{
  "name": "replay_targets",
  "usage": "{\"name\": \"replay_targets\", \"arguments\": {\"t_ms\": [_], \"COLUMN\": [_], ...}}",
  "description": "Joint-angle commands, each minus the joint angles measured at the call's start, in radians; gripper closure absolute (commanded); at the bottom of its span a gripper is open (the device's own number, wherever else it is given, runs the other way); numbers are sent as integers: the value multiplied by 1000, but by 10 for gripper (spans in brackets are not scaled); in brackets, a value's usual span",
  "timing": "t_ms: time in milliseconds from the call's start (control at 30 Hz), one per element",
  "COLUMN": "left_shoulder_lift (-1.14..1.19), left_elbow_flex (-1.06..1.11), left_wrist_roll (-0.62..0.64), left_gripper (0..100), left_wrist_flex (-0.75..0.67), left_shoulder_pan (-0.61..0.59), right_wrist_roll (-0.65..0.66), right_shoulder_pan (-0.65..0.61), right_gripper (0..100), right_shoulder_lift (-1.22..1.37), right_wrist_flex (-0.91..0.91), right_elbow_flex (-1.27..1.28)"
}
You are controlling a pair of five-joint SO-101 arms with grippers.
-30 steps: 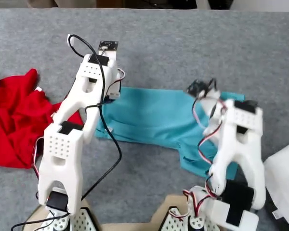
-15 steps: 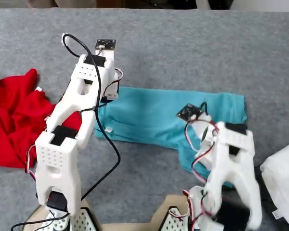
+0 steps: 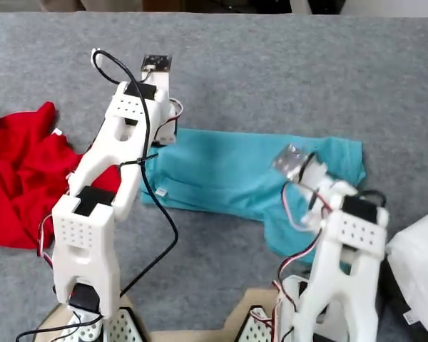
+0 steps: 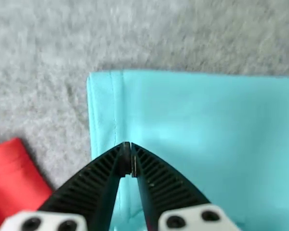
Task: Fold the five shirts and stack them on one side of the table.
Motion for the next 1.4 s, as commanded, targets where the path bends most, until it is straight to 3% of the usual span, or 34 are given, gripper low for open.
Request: {"name": "replay_targets", "arguments": {"t_ms": [0,267,600,933,1200,1367], "left_shoulder_lift": [-48,-48,12,116,166,166], "left_elbow_flex": [-6,0,74,-5,-74,-121], "left_wrist_roll": [-2,-2,-2,-2,-2,0], "left_gripper": [981,981,981,981,981,981], "left_wrist_flex": [-60,-6,-167,-181,-196,-193], "left_shoulder_pan": [-5,-3,-5,-8,-8,-8], "right_wrist_roll": [5,-69,-115,-115,-115,-77], "right_shoulder_pan": [18,35,39,51,48,45], "right_gripper": [975,975,975,975,975,976], "right_shoulder_lift": [108,538,958,1257,1372,1351], "right_wrist_flex": [-49,-158,-199,-195,-94,63], "right_elbow_flex": [-180,-432,-771,-1093,-1322,-1402]}}
